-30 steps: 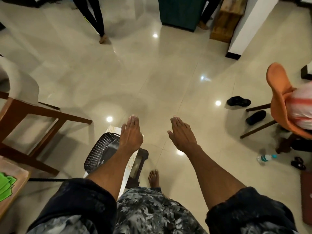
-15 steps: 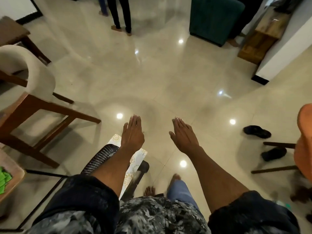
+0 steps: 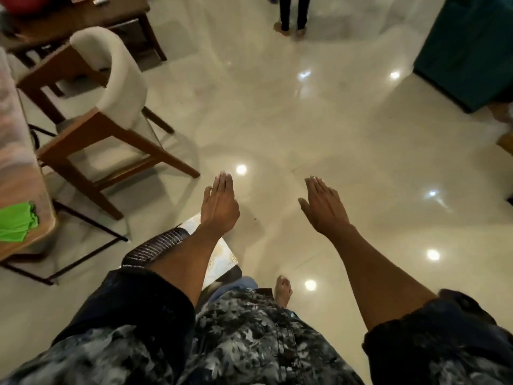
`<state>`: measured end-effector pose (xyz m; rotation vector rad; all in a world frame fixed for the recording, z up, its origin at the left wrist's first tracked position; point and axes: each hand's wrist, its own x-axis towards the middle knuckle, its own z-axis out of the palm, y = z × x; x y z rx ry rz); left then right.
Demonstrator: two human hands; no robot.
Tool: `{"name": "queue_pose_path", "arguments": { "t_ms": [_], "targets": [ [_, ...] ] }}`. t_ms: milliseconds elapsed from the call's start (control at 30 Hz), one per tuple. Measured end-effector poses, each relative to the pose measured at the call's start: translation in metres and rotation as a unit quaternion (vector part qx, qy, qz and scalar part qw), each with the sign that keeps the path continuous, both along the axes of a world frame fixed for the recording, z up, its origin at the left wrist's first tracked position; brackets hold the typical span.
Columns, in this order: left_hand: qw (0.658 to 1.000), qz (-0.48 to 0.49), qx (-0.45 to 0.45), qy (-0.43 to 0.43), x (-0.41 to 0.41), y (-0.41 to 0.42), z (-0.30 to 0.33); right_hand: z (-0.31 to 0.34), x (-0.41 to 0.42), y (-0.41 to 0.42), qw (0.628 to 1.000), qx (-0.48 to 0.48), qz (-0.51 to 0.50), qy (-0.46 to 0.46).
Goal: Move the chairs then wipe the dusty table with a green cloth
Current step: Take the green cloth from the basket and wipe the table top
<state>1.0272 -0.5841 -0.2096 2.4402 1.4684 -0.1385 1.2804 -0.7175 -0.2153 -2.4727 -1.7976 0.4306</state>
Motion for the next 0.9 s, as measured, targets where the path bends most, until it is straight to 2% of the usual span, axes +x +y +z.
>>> {"name": "queue_pose_path", "arguments": {
  "t_ms": [167, 400, 633, 767, 900],
  "targets": [
    [0.999, 0.04, -0.015, 0.028, 0.008, 0.006, -0.008, -0.009, 0.018, 0.038, 0.999, -0.011, 0.047, 0.009],
    [0.994, 0.098, -0.028, 0.04, 0.019, 0.055, -0.022, -0.022, 0.023, 0.114, 0.993, -0.015, 0.114, 0.035],
    [0.986, 0.161, -0.045, -0.001, 0.039, 0.134, -0.021, -0.015, 0.032, 0.217, 0.986, -0.006, 0.164, 0.033],
    [0.984, 0.177, -0.013, -0.011, 0.036, 0.184, -0.005, -0.003, 0.025, 0.282, 0.982, 0.029, 0.185, 0.033],
    [0.973, 0.23, -0.017, -0.023, 0.018, 0.219, -0.002, 0.0, 0.007, 0.338, 0.971, 0.019, 0.238, 0.026]
  ]
}}
